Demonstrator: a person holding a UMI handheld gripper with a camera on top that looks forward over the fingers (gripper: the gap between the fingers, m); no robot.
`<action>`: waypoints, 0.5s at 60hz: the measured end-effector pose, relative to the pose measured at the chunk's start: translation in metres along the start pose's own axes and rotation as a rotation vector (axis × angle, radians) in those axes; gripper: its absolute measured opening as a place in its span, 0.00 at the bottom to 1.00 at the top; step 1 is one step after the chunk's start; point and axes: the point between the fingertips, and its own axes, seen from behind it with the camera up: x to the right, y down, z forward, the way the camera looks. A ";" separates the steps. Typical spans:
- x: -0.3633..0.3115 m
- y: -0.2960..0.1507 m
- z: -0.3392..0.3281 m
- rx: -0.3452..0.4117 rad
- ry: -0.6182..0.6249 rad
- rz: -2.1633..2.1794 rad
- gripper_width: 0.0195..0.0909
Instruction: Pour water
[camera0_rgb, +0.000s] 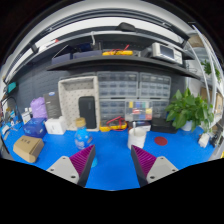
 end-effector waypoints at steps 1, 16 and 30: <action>-0.025 0.015 0.004 0.000 -0.009 0.002 0.74; -0.121 0.061 0.048 -0.034 -0.109 -0.049 0.75; -0.138 0.055 0.104 -0.017 -0.109 -0.069 0.75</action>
